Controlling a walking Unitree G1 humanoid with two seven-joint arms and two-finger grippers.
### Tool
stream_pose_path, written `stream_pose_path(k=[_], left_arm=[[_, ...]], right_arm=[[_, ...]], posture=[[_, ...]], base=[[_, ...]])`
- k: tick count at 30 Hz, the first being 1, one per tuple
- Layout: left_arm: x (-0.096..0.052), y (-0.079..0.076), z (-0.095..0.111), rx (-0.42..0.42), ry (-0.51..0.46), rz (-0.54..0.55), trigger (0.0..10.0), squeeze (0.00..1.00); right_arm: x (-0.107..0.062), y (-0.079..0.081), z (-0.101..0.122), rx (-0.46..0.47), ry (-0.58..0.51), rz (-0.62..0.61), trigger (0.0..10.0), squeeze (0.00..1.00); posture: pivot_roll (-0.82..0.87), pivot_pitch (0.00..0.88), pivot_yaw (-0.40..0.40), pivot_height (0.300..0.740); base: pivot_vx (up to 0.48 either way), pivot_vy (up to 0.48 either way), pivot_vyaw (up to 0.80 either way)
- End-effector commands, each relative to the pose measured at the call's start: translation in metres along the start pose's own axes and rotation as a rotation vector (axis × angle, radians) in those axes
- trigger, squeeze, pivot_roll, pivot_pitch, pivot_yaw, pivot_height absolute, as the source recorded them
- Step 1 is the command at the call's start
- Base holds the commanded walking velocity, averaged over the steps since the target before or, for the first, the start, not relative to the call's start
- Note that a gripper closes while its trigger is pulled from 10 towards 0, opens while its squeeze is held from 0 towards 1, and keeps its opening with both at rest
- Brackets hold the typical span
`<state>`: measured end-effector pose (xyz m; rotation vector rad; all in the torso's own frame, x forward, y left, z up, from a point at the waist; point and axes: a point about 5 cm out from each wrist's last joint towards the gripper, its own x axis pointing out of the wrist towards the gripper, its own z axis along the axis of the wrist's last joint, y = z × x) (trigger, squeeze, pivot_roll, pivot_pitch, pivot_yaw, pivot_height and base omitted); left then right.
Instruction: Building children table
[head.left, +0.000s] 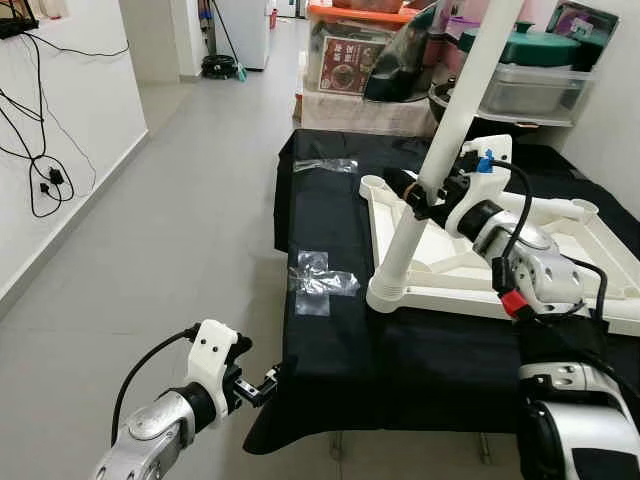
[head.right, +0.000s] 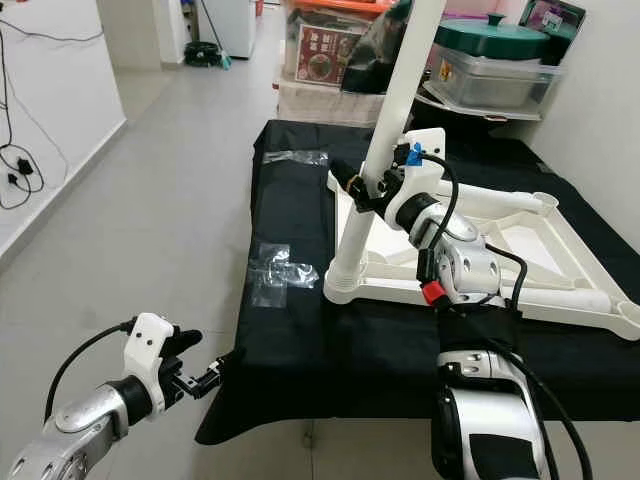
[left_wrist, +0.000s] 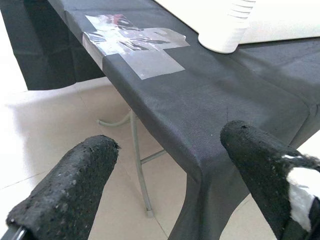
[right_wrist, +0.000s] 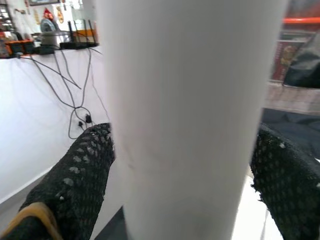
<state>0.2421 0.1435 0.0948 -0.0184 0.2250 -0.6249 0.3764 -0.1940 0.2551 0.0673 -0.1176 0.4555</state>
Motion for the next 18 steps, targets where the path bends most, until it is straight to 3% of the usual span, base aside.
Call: stream_pose_path(k=[1,18], left_arm=[[0.0006,-0.0001,-0.0020,0.012,0.013,-0.011,10.0,0.00],[0.0003,-0.0008,-0.0014,0.010,0.010,-0.015,10.0,0.00]], right_arm=[[0.0002,-0.0027,0.0062,-0.011,-0.019,0.007,10.0,0.00],[0.0020,-0.0024,0.0099,-0.045,-0.013,0.122,10.0,0.00]], posture=[[0.01,0.000,-0.075,0.740],[0.01,0.000,-0.079,0.740]], base=[[0.000,0.000,0.00],[0.000,0.000,0.00]])
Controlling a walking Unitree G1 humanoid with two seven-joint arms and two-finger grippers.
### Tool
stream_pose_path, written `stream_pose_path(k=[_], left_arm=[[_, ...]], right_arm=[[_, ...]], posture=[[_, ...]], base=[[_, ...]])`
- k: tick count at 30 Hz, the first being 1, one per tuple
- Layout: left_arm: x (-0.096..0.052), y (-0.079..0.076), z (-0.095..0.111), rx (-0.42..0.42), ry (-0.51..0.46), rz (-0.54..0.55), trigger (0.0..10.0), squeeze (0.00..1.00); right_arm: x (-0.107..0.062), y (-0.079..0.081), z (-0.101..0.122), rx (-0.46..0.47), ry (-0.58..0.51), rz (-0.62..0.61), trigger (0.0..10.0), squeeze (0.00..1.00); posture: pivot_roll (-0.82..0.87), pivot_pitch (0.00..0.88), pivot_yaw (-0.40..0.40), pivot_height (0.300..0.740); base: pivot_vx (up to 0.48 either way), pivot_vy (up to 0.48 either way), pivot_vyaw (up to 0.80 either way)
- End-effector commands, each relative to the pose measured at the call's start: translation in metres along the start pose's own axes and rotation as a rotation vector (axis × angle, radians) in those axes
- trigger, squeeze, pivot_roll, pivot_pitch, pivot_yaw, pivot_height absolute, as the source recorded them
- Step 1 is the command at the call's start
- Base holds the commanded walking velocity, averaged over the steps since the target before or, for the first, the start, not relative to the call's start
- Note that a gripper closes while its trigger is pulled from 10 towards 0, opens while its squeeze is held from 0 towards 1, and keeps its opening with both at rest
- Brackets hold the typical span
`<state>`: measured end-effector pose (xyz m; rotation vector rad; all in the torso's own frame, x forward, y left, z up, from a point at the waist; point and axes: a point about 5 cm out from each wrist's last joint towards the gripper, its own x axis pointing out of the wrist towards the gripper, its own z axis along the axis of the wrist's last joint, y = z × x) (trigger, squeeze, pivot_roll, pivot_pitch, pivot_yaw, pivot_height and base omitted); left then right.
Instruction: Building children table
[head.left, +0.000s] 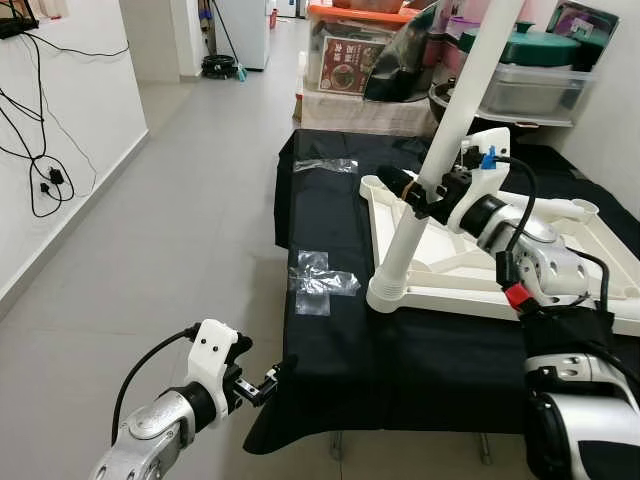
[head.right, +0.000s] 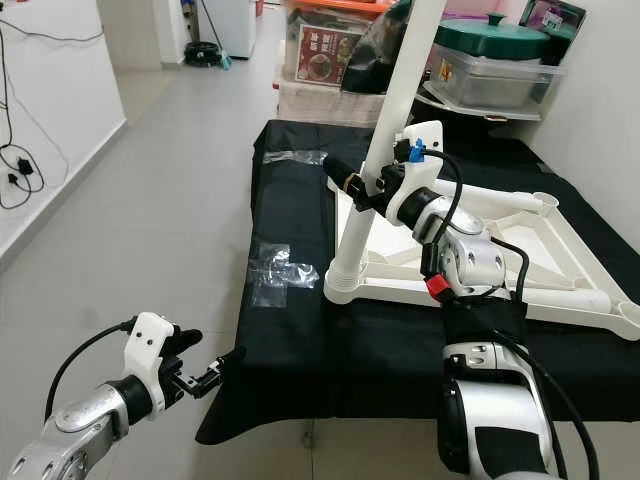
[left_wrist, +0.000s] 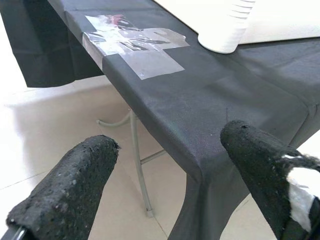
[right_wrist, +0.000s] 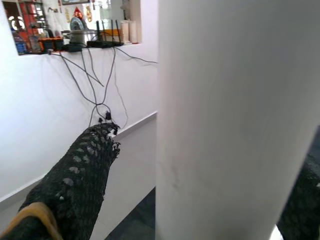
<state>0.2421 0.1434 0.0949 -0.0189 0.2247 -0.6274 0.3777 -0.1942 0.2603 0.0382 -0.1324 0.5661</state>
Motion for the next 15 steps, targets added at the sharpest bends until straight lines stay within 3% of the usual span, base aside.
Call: stream_pose_path(k=[1,15], left_arm=[[0.0003,-0.0006,-0.0015,0.010,0.011,-0.013,10.0,0.00],[0.0002,-0.0021,-0.0016,0.005,0.009,-0.015,10.0,0.00]], right_arm=[[0.0000,-0.0019,0.0048,-0.021,-0.007,0.010,10.0,0.00],[0.0031,-0.0070,0.0038,-0.043,0.021,0.052,10.0,0.00]], posture=[[0.01,0.000,-0.079,0.740],[0.02,0.000,-0.086,0.740]], base=[[0.000,0.000,0.00],[0.000,0.000,0.00]])
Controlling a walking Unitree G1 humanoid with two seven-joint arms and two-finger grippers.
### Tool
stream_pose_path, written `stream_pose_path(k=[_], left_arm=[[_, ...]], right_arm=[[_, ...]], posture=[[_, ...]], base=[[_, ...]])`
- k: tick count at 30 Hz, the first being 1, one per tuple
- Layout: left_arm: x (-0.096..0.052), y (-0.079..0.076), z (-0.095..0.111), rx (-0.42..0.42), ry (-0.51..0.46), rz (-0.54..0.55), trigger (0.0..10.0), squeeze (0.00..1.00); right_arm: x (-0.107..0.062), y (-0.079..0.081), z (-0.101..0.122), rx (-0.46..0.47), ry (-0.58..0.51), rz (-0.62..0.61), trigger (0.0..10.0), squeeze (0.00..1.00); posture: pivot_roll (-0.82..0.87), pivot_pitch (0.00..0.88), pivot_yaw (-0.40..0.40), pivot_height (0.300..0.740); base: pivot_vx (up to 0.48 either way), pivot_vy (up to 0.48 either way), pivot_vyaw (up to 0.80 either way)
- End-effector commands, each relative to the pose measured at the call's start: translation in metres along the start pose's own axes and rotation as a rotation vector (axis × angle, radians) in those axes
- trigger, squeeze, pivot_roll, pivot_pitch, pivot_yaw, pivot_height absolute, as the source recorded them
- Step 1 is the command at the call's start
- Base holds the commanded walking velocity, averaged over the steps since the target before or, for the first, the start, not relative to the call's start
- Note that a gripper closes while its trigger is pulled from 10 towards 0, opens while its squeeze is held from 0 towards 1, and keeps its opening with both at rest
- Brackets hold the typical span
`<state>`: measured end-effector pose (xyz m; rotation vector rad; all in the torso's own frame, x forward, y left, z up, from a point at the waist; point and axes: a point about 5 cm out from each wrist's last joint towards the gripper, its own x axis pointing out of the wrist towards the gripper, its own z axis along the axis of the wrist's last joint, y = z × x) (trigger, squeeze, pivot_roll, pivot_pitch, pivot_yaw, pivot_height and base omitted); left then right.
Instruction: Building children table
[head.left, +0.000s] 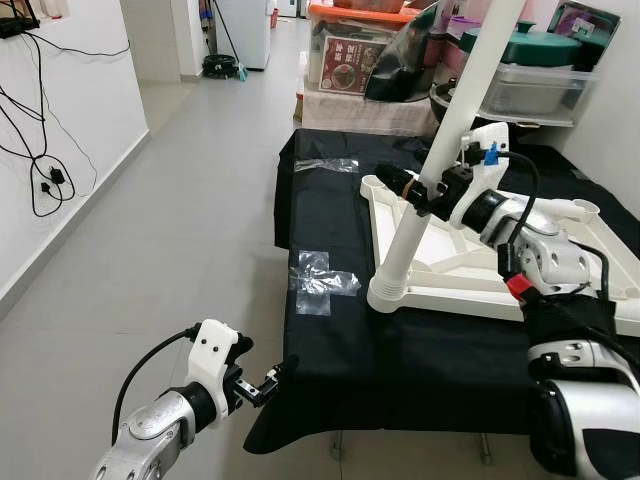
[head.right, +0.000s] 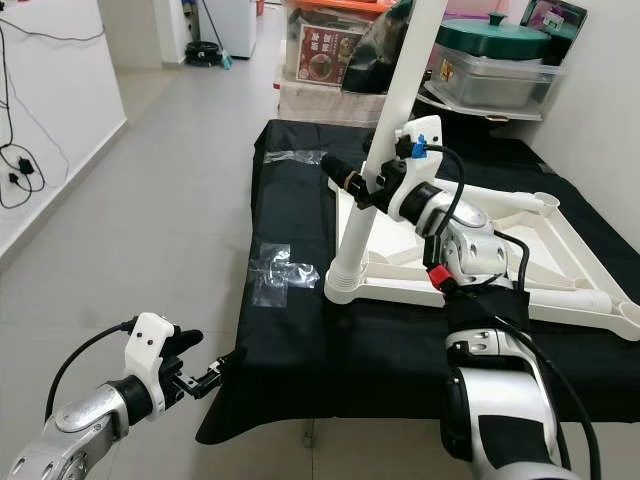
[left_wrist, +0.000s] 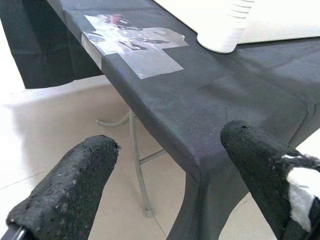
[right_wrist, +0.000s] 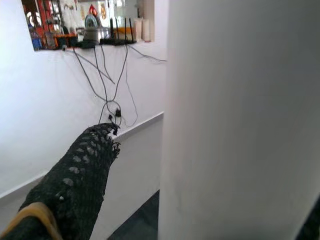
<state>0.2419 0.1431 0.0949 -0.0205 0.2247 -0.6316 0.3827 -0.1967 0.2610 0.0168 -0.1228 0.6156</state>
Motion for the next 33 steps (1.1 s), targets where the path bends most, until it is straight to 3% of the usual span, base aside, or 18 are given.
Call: stream_pose_path(k=[1,18,20,21,24,25,33], left_arm=[[0.000,-0.002,-0.002,0.006,0.009,-0.011,10.0,0.00],[0.000,-0.002,-0.002,0.008,0.010,-0.016,10.0,0.00],[-0.001,-0.003,-0.002,0.008,0.009,-0.016,10.0,0.00],[-0.001,-0.002,-0.002,0.008,0.010,-0.015,10.0,0.00],[-0.001,-0.002,-0.002,0.008,0.010,-0.015,10.0,0.00],[-0.001,-0.002,-0.002,0.008,0.011,-0.015,10.0,0.00],[-0.001,-0.002,-0.003,0.011,0.013,-0.017,10.0,0.00]], right_arm=[[0.000,-0.002,0.003,-0.029,0.006,0.002,10.0,0.00],[0.001,-0.010,0.003,-0.053,0.027,0.035,10.0,0.00],[0.000,-0.011,0.002,-0.049,0.026,0.027,9.5,0.00],[0.000,-0.012,0.001,-0.047,0.024,0.020,4.2,0.00],[0.000,-0.013,0.001,-0.047,0.023,0.017,4.2,0.00],[-0.001,-0.013,0.000,-0.049,0.020,0.014,0.0,0.00],[-0.002,-0.016,-0.001,-0.052,0.013,0.007,0.0,0.00]], posture=[[0.02,0.000,-0.086,0.740],[0.02,0.000,-0.089,0.740],[0.02,0.000,-0.089,0.740],[0.03,0.000,-0.089,0.740],[0.03,0.000,-0.089,0.740],[0.03,0.000,-0.087,0.740],[0.02,0.000,-0.084,0.740]], base=[[0.000,0.000,0.00],[0.000,0.000,0.00],[0.000,0.000,0.00],[0.000,0.000,0.00],[0.000,0.000,0.00],[0.000,0.000,0.00],[0.000,0.000,0.00]])
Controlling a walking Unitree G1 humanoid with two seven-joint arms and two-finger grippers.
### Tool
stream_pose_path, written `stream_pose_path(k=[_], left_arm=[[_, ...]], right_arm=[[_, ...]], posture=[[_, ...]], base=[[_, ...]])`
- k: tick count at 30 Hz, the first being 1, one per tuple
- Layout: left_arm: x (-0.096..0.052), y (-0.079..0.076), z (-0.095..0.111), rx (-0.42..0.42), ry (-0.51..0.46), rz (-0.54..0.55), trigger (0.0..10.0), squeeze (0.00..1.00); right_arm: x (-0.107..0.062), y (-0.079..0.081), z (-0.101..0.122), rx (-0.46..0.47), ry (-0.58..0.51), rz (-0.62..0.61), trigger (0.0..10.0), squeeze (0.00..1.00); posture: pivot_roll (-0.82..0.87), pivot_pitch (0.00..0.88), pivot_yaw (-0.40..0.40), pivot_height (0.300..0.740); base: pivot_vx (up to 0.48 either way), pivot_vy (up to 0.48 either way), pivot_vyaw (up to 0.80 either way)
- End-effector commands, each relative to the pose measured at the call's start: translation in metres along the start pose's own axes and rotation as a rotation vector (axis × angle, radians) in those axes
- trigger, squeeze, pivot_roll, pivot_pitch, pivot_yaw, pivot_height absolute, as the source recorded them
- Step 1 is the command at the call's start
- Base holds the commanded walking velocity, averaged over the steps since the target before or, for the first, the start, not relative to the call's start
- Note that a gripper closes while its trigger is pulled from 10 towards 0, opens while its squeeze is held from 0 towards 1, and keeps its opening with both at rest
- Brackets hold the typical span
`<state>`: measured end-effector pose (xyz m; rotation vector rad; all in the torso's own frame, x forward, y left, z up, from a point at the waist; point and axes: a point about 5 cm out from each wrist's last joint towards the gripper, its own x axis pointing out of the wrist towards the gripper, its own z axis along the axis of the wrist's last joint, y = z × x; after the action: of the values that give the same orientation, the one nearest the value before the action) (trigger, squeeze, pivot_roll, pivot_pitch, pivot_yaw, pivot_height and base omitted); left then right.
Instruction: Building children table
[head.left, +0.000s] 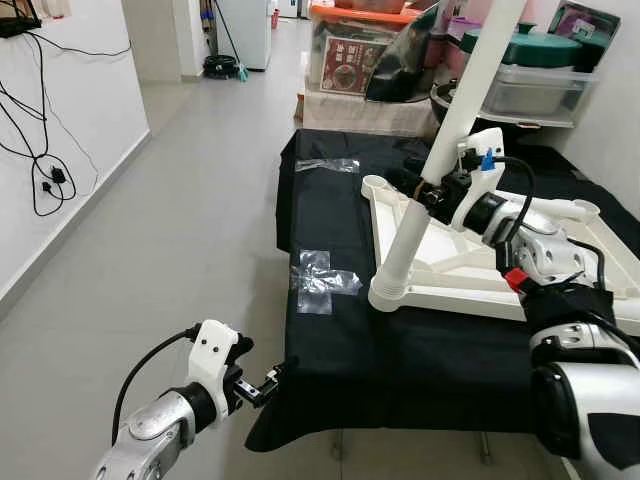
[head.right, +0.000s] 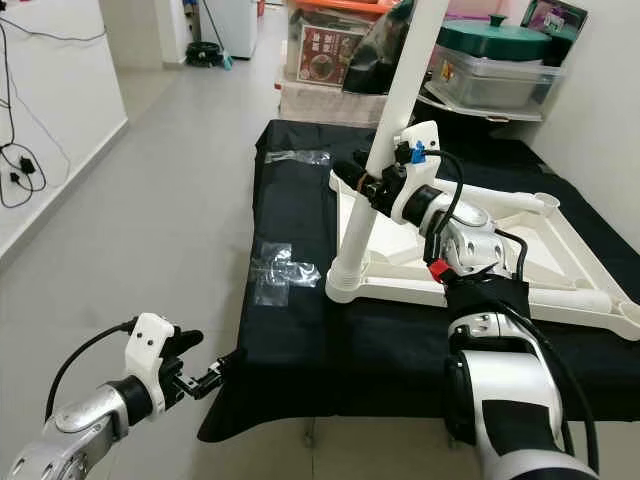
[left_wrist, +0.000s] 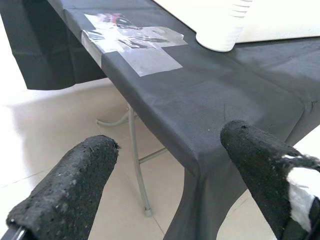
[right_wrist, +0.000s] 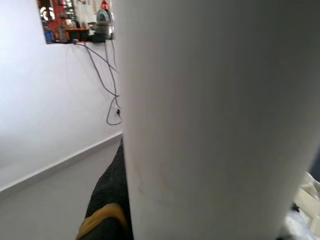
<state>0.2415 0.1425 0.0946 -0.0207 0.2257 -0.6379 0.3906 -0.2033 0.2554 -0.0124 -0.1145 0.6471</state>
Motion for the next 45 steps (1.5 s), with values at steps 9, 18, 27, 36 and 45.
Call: stream_pose_path(k=[9,18,27,36,45], left_arm=[[-0.001,-0.001,-0.002,0.012,0.013,-0.011,10.0,0.00],[0.001,-0.002,-0.002,0.009,0.009,-0.010,10.0,0.00],[0.001,-0.002,-0.003,0.006,0.008,-0.007,10.0,0.00],[0.002,-0.003,-0.004,0.000,0.006,-0.002,10.0,0.00],[0.003,-0.005,-0.004,-0.008,0.001,0.001,10.0,0.00]], right_arm=[[-0.004,-0.008,0.004,-0.026,-0.005,-0.061,0.0,0.00],[-0.001,-0.009,-0.011,0.000,0.034,-0.204,0.0,0.00],[-0.002,-0.002,-0.045,0.046,0.113,-0.444,0.0,0.00],[-0.002,0.019,-0.084,0.074,0.199,-0.728,0.0,0.00],[0.003,0.041,-0.108,0.142,0.285,-0.849,0.0,0.00]], posture=[[0.02,0.000,-0.083,0.740],[0.02,0.000,-0.086,0.740],[0.01,0.000,-0.088,0.740],[0.01,0.000,-0.098,0.740],[0.00,0.000,-0.111,0.740]], base=[[0.000,0.000,0.00],[0.000,0.000,0.00],[0.000,0.000,0.00],[0.000,0.000,0.00],[0.000,0.000,0.00]])
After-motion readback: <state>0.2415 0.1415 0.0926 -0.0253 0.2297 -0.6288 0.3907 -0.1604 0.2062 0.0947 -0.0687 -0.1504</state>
